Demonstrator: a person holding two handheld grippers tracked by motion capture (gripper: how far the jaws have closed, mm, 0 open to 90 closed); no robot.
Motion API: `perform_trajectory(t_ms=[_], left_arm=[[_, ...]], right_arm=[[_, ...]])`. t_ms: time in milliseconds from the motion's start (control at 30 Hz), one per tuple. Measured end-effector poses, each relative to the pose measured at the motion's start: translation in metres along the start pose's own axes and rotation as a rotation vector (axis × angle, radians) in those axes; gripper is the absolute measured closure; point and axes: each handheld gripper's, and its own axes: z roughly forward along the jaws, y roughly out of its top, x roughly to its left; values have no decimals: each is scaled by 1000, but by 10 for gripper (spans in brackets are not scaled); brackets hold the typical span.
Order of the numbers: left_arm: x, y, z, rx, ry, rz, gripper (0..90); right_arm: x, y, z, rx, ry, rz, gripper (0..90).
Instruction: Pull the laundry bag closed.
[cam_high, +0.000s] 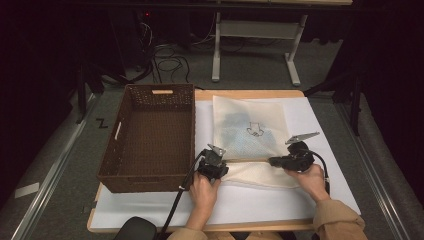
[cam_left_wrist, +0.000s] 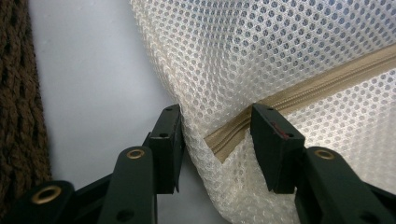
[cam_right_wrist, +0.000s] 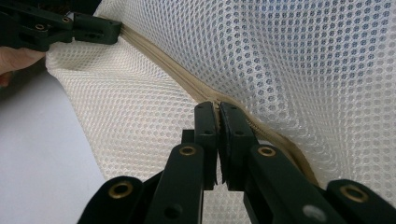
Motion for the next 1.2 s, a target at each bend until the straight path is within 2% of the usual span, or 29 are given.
perform_trajectory(t_ms=[633,1200], left_arm=[[0,0,0,-3,4,5,553],[0,0,0,-3,4,7,555]], right_arm=[[0,-1,-1,-1,-8,-6,877],[-5,-5,-6,0,-11,11,877]])
